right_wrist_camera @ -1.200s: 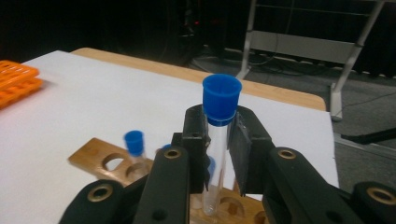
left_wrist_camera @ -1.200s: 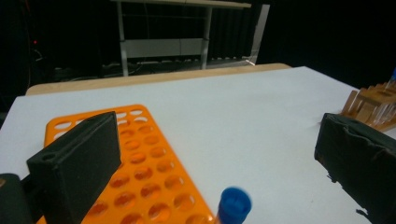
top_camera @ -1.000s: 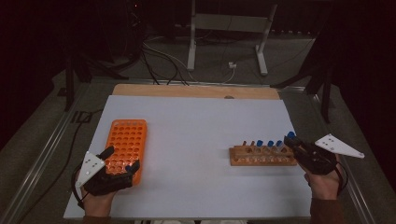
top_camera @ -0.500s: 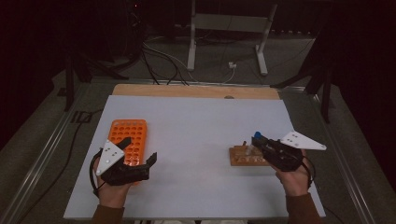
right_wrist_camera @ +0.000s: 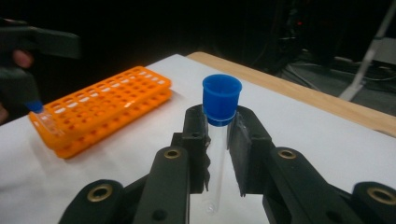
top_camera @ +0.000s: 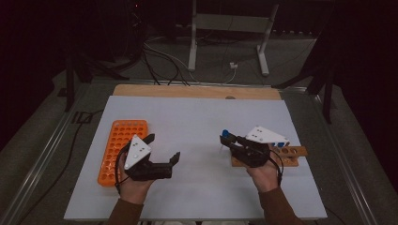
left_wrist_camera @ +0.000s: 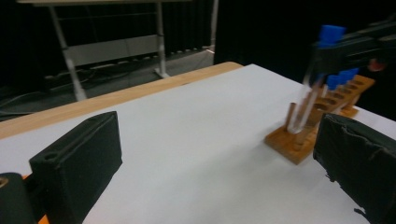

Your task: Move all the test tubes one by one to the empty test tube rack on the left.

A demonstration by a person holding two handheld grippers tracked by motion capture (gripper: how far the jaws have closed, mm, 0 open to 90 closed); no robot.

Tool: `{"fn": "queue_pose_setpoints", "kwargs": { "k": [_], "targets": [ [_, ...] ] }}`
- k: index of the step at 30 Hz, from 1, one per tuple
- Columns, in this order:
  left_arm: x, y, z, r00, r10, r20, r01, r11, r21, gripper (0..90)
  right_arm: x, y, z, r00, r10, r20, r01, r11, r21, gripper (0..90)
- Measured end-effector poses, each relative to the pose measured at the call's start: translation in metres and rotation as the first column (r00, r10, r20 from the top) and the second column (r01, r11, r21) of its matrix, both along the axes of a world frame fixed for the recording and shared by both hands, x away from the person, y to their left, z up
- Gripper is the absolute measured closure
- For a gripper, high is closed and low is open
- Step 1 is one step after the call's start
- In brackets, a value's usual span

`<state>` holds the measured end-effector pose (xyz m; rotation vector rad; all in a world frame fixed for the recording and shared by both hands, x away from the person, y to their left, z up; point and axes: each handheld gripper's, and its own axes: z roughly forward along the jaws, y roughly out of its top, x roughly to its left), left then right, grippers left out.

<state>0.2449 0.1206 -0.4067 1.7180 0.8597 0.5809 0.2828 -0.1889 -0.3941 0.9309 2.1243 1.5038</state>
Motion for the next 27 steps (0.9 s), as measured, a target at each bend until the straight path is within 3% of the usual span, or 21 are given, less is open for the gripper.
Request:
{"fn": "queue_pose_setpoints", "kwargs": {
  "k": [3, 8, 10, 12, 19, 27],
  "targets": [
    [0.002, -0.014, -0.001, 0.9989, -0.046, -0.011, 0.046, 0.9989, -0.012, 5.5, 0.001, 0.011, 0.001, 0.9998, 0.019, -0.006, -0.019, 1.000, 0.003, 76.8],
    [0.005, -0.035, -0.004, 0.9936, -0.110, -0.022, 0.110, 0.9939, 0.004, 8.5, 0.000, 0.022, -0.001, 0.9987, 0.049, -0.017, -0.049, 0.999, 0.016, 76.8],
    [0.007, -0.041, -0.007, 0.9891, -0.144, -0.030, 0.144, 0.9895, -0.006, 18.2, -0.001, 0.026, -0.002, 0.9980, 0.058, -0.025, -0.057, 0.998, 0.024, 76.8],
    [0.011, -0.048, -0.012, 0.9873, -0.151, -0.047, 0.152, 0.9884, 0.002, 20.4, -0.002, 0.029, -0.002, 0.9974, 0.068, -0.025, -0.067, 0.997, 0.026, 76.8],
    [0.016, -0.058, -0.020, 0.9775, -0.205, -0.048, 0.206, 0.9784, 0.015, 55.3, -0.005, 0.040, -0.004, 0.9935, 0.106, -0.041, -0.105, 0.994, 0.016, 76.8],
    [0.017, -0.056, -0.021, 0.9724, -0.228, -0.051, 0.229, 0.9732, 0.022, 75.5, -0.007, 0.046, -0.006, 0.9906, 0.127, -0.051, -0.127, 0.992, 0.017, 76.8]
  ]
}}
